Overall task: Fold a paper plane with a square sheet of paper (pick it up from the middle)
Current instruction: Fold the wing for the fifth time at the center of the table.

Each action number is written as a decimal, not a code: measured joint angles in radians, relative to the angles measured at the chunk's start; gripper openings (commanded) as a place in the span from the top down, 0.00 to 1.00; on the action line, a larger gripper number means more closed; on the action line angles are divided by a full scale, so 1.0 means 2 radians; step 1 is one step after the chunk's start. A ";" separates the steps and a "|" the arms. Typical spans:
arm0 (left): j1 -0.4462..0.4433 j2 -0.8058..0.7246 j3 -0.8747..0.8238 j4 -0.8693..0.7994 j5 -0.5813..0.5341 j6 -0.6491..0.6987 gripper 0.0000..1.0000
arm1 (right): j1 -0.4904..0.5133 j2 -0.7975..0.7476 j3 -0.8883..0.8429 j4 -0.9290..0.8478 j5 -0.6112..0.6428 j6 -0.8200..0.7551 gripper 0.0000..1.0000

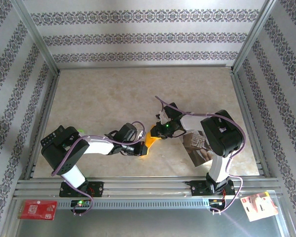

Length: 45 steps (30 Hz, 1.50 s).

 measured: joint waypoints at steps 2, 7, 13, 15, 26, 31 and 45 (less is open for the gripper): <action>0.001 0.000 -0.005 0.012 0.002 -0.005 1.00 | 0.000 -0.007 0.000 -0.001 0.000 0.002 0.77; 0.002 0.000 -0.012 0.026 0.004 -0.013 1.00 | 0.000 -0.053 -0.010 0.013 0.000 0.021 0.78; 0.003 0.002 -0.014 0.032 0.007 -0.020 1.00 | 0.023 -0.093 -0.062 0.052 0.002 0.064 0.81; 0.003 0.002 -0.015 0.035 0.007 -0.021 1.00 | 0.034 -0.095 -0.080 0.061 0.005 0.081 0.81; 0.005 0.002 -0.015 0.035 0.010 -0.021 1.00 | 0.072 -0.081 -0.102 0.116 0.018 0.132 0.81; 0.005 0.002 -0.015 0.035 0.010 -0.021 1.00 | 0.072 -0.065 -0.102 0.127 0.023 0.135 0.82; 0.005 0.002 -0.015 0.035 0.009 -0.018 1.00 | 0.042 -0.037 -0.083 0.115 0.007 0.117 0.82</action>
